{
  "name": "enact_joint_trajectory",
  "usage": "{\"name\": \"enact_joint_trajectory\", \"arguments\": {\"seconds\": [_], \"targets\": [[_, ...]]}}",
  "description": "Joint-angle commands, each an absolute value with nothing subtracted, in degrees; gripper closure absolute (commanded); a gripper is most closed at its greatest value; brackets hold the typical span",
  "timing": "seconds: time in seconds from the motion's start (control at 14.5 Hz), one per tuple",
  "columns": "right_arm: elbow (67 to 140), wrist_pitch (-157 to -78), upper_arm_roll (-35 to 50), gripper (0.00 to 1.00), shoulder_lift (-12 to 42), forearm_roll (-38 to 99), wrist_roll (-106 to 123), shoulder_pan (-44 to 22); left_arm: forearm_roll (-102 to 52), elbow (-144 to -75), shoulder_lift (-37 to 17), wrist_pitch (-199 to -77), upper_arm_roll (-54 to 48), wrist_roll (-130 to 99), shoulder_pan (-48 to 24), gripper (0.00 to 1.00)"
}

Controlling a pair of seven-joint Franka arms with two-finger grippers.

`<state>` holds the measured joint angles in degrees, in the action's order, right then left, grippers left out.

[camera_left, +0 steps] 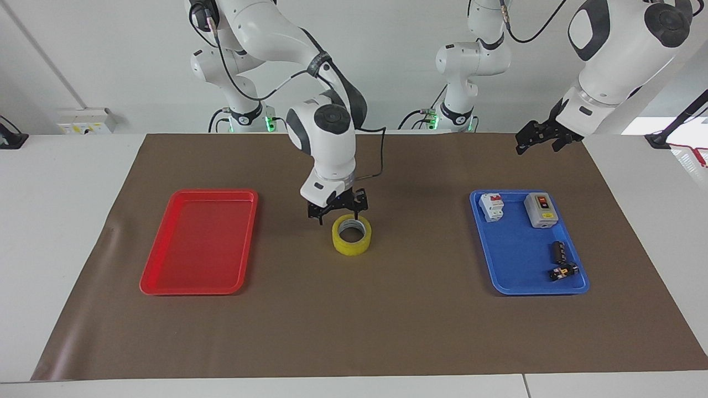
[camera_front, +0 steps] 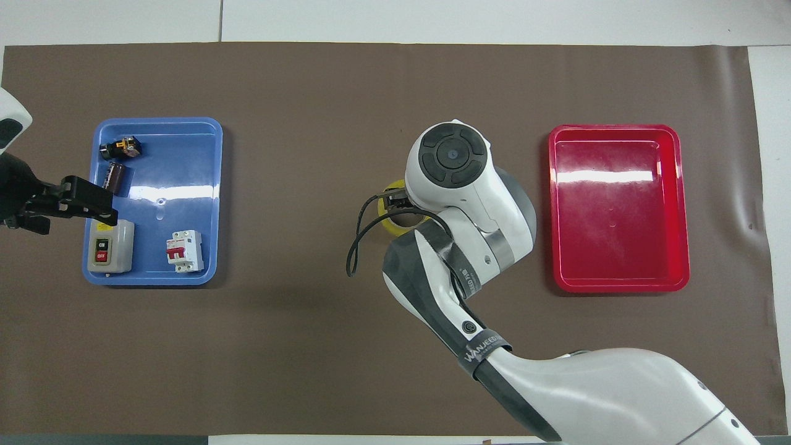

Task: Place and move tape with both arms
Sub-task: 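Grasp the tape with the right gripper while the left gripper withdraws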

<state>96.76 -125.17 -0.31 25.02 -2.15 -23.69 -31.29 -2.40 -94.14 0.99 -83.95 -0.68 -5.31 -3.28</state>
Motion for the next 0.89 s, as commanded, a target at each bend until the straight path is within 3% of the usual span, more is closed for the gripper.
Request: {"name": "enact_joint_trajectory", "arguments": {"seconds": [0.0, 0.21, 0.28, 0.34, 0.41, 0.48, 0.83], "targets": [[104.65, -133.47, -0.44, 0.0, 23.47, -3.51, -19.26, -30.94, -1.05, -96.06, 2.46, -86.31, -1.14, -4.48, -3.86, 0.0], [106.52, -136.41, -0.44, 0.0, 23.29, -3.69, -18.2, -30.41, -1.05, -96.06, 2.64, -85.61, -1.05, -4.57, -3.96, 0.0], [106.35, -136.58, -0.44, 0.02, 24.16, -3.78, -17.85, -30.67, -1.32, -96.06, 2.81, -85.52, -1.14, -4.48, -3.26, 0.0], [106.43, -137.63, -0.44, 0.12, 24.95, -3.78, -17.84, -31.02, -1.41, -96.15, 2.81, -85.6, -1.23, -4.31, -2.38, 0.0], [106.0, -137.11, -0.44, 0.38, 25.13, -4.04, -17.49, -30.76, -1.41, -96.33, 2.9, -85.69, -1.4, -4.22, -1.68, 0.0], [105.65, -135.89, -0.44, 0.99, 25.05, -4.57, -16.71, -30.41, -1.41, -96.33, 2.9, -85.52, -1.49, -4.22, -1.23, 0.0], [105.73, -135.27, -0.53, 1.0, 25.05, -4.57, -16.88, -30.85, -1.41, -96.15, 2.9, -85.69, -3.25, -4.31, 0.09, 0.0]]}}
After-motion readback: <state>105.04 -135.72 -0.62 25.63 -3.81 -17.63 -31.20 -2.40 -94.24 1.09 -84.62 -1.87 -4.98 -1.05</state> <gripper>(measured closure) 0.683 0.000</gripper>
